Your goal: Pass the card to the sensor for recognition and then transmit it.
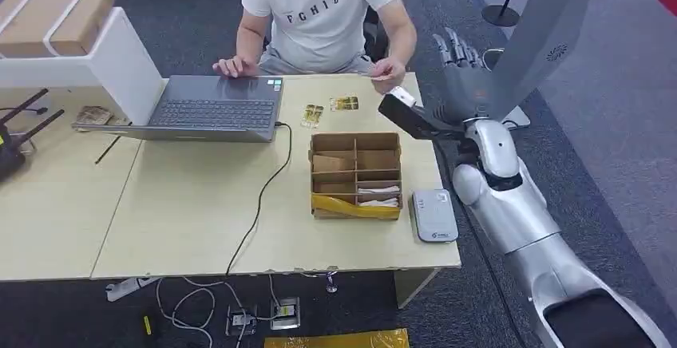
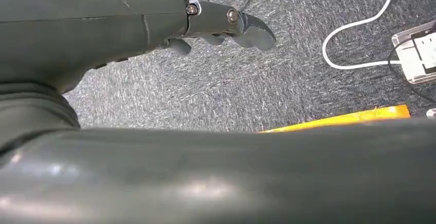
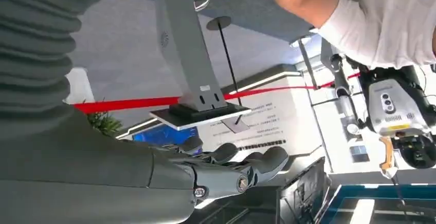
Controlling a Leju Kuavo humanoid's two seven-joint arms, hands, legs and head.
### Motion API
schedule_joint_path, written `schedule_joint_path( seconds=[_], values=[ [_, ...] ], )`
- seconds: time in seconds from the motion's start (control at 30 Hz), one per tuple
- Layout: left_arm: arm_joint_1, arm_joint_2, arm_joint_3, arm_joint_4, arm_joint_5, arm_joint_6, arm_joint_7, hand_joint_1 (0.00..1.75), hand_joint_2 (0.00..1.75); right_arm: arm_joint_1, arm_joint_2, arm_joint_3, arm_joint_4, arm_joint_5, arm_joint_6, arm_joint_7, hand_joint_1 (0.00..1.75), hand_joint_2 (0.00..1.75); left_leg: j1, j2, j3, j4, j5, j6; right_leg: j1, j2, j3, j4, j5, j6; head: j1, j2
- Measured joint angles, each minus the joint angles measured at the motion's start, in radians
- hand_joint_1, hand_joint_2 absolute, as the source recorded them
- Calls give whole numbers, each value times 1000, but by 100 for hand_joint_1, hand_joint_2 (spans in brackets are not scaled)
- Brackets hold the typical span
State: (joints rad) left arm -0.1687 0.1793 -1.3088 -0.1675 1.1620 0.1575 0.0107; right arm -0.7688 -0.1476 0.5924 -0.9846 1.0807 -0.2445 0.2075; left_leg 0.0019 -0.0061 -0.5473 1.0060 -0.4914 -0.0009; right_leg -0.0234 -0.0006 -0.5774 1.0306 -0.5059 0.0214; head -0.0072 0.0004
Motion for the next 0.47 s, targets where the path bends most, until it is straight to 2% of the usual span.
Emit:
schedule_joint_path(
  seconds=[0.1,0.17,0.27,0.33,0.4,0.47],
  values=[
    [0,1,0,0,1,0,0,0,0,-7,-18,-5,2,26,-5,18,0,0,0,0,0,0,0,0,0,0,0,0,0,0,0,0],
    [2,2,0,0,1,0,0,0,0,-23,-51,-20,2,47,24,31,0,0,0,-1,0,1,0,0,0,-2,0,0,0,0,0,0],
    [10,7,0,0,4,-1,0,0,0,-49,-131,-52,2,39,88,32,0,0,-1,-1,0,2,0,0,0,-2,0,-1,0,0,0,0],
    [16,10,0,0,4,-6,0,0,0,-71,-196,-86,14,-47,145,14,0,0,-1,-2,-1,2,0,0,-1,-3,0,-1,0,0,0,0],
    [22,11,0,0,4,-6,0,0,0,-90,-257,-132,46,-120,163,-19,0,0,-1,-4,-2,2,0,1,-1,-5,0,-2,0,0,1,0],
    [26,12,0,0,4,-6,0,0,0,-101,-293,-154,64,-142,163,-32,0,0,-1,-2,-2,2,-1,1,-1,-3,0,-2,0,1,0,0]
  ],
)
